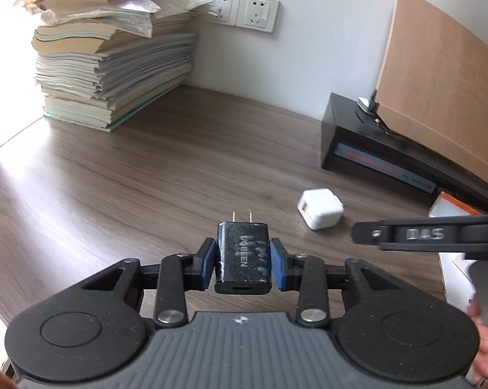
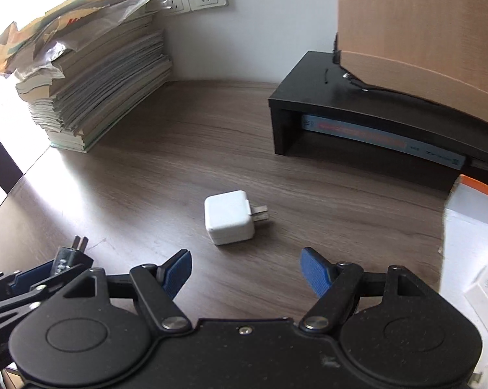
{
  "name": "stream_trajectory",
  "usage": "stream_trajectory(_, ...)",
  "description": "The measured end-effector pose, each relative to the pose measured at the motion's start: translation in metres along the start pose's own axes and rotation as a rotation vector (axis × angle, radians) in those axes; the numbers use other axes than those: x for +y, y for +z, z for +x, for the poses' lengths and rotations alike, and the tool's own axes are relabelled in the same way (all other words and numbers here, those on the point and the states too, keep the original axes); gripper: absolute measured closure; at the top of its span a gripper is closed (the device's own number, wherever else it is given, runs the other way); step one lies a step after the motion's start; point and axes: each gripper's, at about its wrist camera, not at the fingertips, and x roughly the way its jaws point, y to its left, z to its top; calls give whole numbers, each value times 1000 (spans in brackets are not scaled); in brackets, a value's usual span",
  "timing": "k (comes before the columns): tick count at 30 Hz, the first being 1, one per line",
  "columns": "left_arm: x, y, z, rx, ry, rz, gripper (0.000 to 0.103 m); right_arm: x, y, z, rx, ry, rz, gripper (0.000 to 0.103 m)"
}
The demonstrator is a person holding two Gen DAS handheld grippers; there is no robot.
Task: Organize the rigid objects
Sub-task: 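Grasp the black charger with the left gripper while the right gripper grasps the white cube charger, then carry the black charger with the left gripper while the right gripper carries the white charger over the box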
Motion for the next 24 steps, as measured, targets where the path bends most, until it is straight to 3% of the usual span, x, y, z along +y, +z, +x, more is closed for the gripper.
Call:
stream_trajectory(10,33,17,18,15,-29,-12,67,21,20,65,25,-69,-9,15)
stream_trajectory(11,35,18,20,17,-34,-10,67,21,20,66,14,-81,-14,21)
stream_trajectory(12,36,19,22,20,-39,-8,67,21,21,65,3,-93,-18,30)
stream_trajectory(17,35,23,30,27,-62,-7,67,18,19,53,-22,-97,-21,31)
stream_trajectory(24,10,27,22,9,-104,26,67,6,11,7,-51,-104,-4,32)
